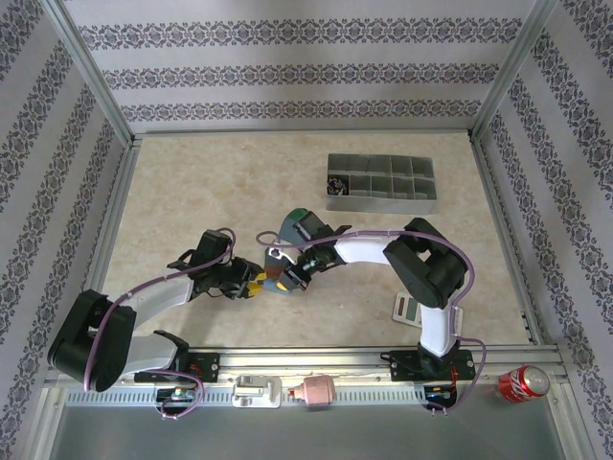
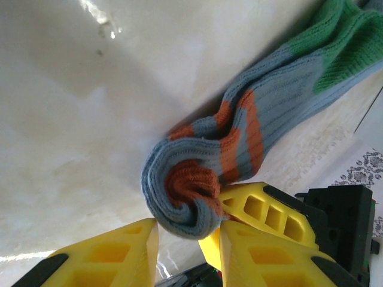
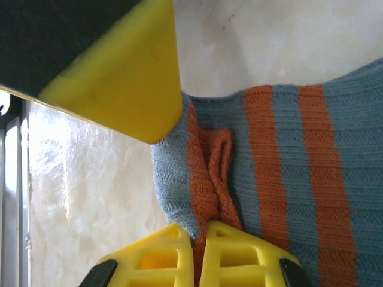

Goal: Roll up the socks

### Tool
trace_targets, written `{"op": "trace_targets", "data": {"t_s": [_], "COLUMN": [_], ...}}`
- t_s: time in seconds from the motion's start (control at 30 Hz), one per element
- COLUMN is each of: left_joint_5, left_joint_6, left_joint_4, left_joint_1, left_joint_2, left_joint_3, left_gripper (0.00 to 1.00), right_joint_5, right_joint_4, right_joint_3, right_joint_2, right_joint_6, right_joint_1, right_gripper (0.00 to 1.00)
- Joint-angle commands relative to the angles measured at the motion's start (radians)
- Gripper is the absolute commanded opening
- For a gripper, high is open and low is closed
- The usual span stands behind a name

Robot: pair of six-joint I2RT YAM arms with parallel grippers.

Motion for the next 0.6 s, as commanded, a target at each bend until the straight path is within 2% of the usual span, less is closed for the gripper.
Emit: {"op": "trace_targets", "data": {"t_s": [0.0,0.2,0.37,0.43,0.57], "left_joint_5": [0.002,-0.034,-0.05,-0.058,-0.092], "left_joint_6": [0.024,0.033,0.061,0.08,0.08], "left_joint_4": [0.085,0.138,0.187,0.161,0.085], "left_joint_1": [-0.023,-0.039,-0.046,-0.047,-0.049], "left_joint_2": [0.04,0.092,0.188,0.23,0.252], "left_joint_3": [-0.013,-0.015,-0.008,0.003,-0.001], "left_gripper": [0.31,0.38,0.37,0.3,0.0], "right_joint_5": [-0.006,-0.047,-0.065,-0.059,-0.02], "right_joint_4": [-0.123,-0.16,-0.176,-0.174,-0.157], "right_joint_3": [-0.02,0.02,0.046,0.046,0.027], "right_joint_2": [0.061,0.105,0.133,0.132,0.088], "right_joint_6": [0.031,0.046,0.066,0.064,0.034], "right_joint_1": [-0.026,-0.055,-0.064,-0.064,-0.057], "right_gripper": [0.0,0.0,0.0,0.0,0.0]}}
